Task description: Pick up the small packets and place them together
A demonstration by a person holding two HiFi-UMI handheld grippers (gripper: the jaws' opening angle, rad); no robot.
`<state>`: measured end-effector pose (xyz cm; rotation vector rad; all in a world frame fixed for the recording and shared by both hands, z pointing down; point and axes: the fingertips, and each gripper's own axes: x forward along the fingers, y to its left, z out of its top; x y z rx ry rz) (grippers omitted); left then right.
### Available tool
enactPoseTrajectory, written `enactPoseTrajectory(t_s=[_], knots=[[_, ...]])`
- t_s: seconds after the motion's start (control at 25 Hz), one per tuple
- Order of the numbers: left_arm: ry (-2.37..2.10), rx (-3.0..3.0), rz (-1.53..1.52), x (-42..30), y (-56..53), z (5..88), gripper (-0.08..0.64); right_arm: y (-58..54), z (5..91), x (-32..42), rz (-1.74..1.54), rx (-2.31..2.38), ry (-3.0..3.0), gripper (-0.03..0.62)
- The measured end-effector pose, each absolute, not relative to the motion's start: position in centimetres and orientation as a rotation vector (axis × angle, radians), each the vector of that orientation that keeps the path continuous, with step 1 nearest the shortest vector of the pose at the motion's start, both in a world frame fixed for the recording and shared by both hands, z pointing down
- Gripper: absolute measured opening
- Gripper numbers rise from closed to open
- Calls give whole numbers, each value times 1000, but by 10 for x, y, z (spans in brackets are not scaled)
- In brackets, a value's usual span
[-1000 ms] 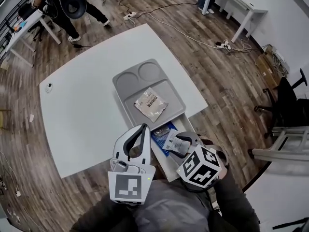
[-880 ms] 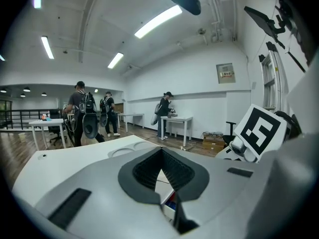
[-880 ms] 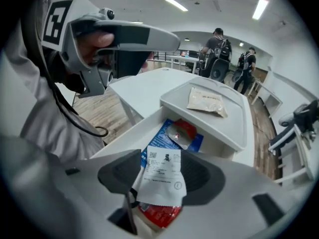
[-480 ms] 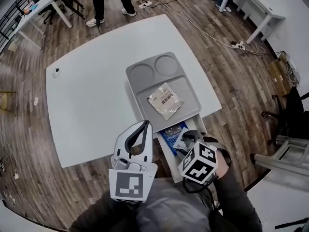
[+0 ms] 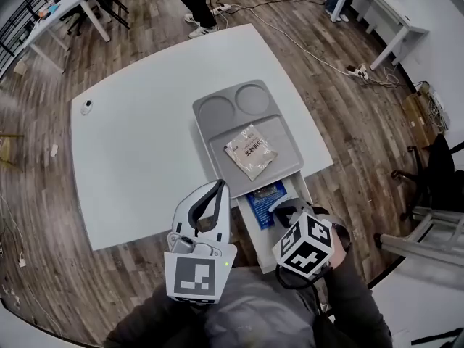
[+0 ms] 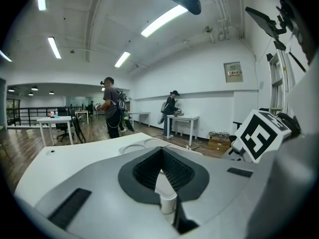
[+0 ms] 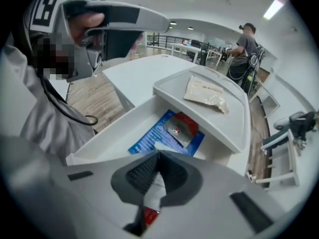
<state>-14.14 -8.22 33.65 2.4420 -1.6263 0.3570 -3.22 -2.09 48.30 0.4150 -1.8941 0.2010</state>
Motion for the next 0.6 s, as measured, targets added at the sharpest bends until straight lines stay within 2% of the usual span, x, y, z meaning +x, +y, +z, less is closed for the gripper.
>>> enactPoseTrajectory(t_s=[0.6], knots=[[-1643,2536,253,-135,-79,300,-5,-41,364,-45,60,647,-2109,6]])
